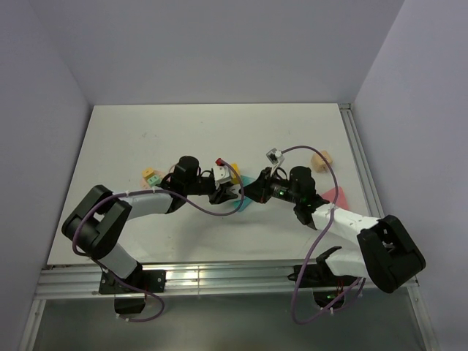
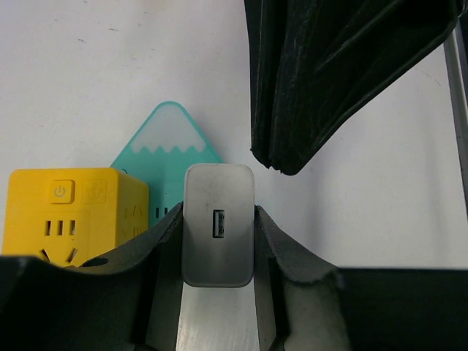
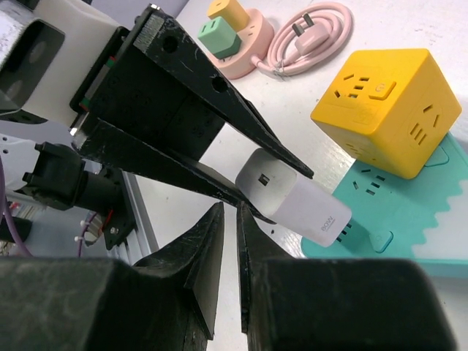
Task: Insert the plug
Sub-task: Insert the plug into the socket.
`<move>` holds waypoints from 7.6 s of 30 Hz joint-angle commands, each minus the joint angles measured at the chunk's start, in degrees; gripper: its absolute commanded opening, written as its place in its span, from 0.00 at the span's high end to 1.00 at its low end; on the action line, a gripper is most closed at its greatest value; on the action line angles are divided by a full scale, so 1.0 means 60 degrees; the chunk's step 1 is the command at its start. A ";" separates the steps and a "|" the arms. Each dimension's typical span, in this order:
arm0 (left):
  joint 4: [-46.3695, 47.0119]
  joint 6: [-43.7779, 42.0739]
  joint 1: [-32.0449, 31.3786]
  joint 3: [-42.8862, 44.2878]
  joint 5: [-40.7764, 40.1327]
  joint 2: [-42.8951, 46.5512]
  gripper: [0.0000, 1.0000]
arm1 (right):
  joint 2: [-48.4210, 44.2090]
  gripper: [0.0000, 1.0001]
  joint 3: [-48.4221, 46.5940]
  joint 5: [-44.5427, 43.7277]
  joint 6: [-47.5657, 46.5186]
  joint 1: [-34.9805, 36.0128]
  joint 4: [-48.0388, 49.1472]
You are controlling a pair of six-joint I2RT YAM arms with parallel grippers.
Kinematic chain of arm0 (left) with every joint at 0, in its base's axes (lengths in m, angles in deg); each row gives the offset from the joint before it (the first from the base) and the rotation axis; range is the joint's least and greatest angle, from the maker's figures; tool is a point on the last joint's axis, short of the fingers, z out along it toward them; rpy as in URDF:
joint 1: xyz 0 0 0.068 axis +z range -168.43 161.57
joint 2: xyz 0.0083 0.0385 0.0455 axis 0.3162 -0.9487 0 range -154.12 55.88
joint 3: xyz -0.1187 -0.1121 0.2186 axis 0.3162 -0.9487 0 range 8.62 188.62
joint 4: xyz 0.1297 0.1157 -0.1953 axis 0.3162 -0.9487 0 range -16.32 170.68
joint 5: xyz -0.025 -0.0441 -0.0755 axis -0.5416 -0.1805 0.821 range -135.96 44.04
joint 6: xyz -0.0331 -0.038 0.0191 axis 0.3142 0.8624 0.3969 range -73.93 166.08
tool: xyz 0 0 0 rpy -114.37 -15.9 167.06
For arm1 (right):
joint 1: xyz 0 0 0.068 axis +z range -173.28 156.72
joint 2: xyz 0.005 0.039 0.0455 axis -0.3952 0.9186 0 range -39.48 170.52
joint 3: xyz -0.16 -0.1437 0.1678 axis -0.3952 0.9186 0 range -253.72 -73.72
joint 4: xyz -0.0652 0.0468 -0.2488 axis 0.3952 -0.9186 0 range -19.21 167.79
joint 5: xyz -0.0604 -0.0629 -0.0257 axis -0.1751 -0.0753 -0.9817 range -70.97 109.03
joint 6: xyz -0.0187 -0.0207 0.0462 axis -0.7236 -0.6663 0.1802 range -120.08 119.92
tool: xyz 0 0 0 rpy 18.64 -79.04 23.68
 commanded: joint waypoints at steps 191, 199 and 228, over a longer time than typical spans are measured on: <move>-0.0657 0.3802 -0.3531 -0.0468 -0.7003 0.0437 0.99 | -0.1451 0.65 -0.1425 -0.3396 0.1192 -0.0497 -0.5077; -0.0980 0.3743 -0.3531 -0.0131 -0.7003 0.0306 1.00 | -0.1174 0.93 -0.1572 -0.1696 0.1442 -0.0497 -0.4858; -0.0760 0.3714 -0.3531 -0.0058 -0.7003 0.0057 1.00 | 0.0668 1.00 -0.0517 -0.0478 0.1970 -0.0497 -0.4023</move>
